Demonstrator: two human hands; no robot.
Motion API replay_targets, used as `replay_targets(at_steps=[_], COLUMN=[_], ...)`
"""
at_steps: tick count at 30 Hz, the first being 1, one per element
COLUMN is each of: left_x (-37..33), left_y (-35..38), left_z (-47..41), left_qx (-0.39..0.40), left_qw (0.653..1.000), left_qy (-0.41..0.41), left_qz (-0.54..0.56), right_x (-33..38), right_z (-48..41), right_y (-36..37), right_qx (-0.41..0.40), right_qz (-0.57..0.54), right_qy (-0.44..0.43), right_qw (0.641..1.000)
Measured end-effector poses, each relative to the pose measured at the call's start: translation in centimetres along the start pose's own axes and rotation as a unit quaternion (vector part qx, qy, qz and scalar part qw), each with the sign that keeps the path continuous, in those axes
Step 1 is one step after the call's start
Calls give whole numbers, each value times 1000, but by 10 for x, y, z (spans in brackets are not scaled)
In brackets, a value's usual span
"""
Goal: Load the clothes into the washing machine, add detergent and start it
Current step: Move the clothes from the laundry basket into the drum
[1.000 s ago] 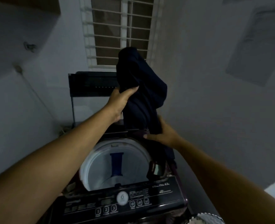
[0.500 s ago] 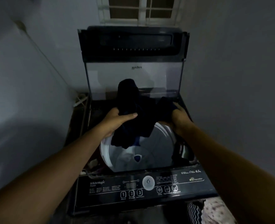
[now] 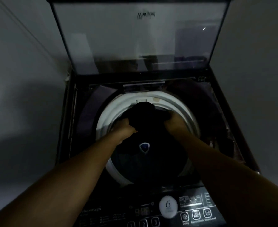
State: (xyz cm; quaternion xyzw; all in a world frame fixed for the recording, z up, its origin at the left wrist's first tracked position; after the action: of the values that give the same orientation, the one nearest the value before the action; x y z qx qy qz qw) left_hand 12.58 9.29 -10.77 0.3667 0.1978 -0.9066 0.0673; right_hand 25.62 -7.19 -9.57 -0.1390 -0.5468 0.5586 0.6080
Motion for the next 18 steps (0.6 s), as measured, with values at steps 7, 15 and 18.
replay_targets(at_steps=[7, 15, 18], left_x=[30, 37, 28], left_y=[6, 14, 15], left_z=[-52, -69, -59], left_qx=[-31, -37, -4], left_qw=[985, 994, 996], left_qy=[3, -38, 1], left_qz=[-170, -92, -88], right_x=[-41, -54, -47], right_z=[-34, -46, -39], right_y=[46, 61, 55], right_qx=[77, 121, 100], right_qz=[220, 106, 78], right_qy=[41, 85, 82], right_qw=[972, 983, 988])
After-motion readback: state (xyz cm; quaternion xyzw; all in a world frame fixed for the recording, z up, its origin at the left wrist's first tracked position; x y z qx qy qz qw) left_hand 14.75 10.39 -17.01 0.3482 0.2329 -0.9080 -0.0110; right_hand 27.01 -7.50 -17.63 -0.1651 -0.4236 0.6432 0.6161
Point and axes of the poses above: each hand's wrist, its own z-axis away from the middle knuckle, its own y-axis out of the palm, x = y × z, the point moved 1 cm from there along -z, towards the middle knuckle, and after that the axes turned 11 degrees about z, right-handed, at the moved point
